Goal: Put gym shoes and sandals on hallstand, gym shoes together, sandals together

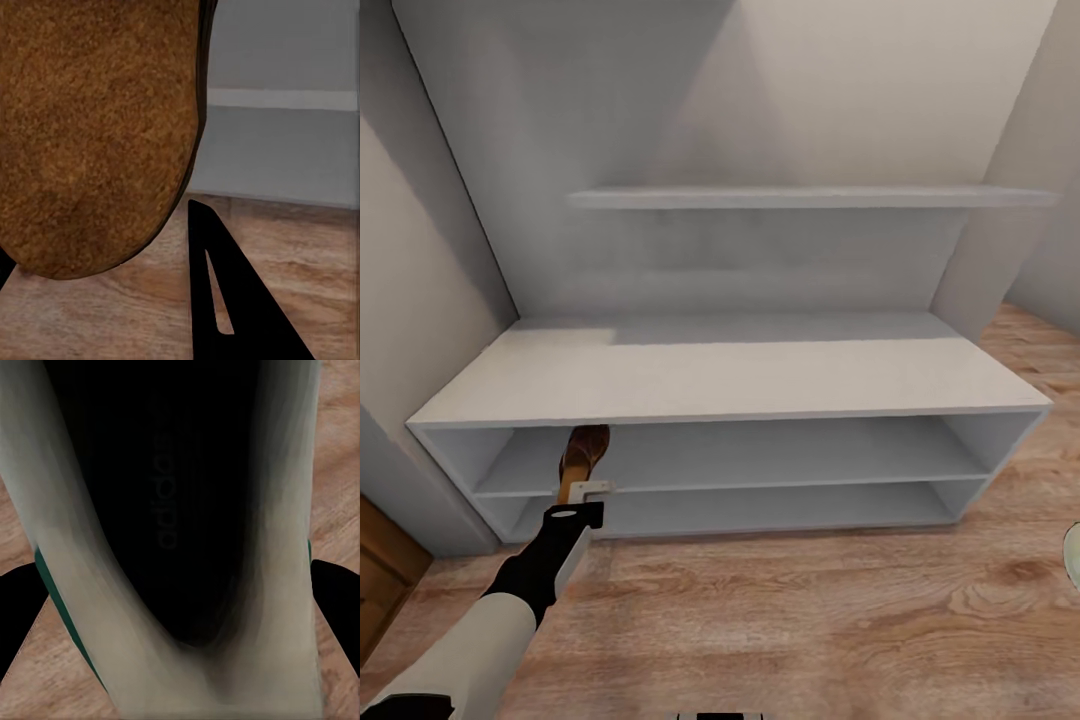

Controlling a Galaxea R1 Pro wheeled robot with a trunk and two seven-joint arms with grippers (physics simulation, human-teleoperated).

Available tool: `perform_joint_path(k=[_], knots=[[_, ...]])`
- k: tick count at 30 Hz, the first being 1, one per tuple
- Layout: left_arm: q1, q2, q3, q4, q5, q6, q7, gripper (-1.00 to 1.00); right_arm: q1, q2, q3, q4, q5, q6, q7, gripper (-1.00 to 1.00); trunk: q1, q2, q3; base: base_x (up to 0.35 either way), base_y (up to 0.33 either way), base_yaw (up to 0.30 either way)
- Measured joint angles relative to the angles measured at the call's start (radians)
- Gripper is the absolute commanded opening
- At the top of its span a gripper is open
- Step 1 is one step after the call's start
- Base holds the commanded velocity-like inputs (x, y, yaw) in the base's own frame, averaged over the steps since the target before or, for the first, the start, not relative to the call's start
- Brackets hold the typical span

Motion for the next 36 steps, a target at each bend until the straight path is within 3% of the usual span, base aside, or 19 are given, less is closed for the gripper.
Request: perform_joint_path(k=[9,36], knots=[[0.002,-0.003,0.000,0.000,0.000,0.000,0.000,-1.00,0.000,0.000,0.000,0.000,0.000,0.000,0.000,-1.00,0.000,0.000,0.000,0.052,-0.009,0.000],[0.002,0.004,0.001,0.000,0.001,0.000,0.000,-1.00,0.000,0.000,0.000,0.000,0.000,0.000,0.000,-1.00,0.000,0.000,0.000,0.172,-0.013,0.000]])
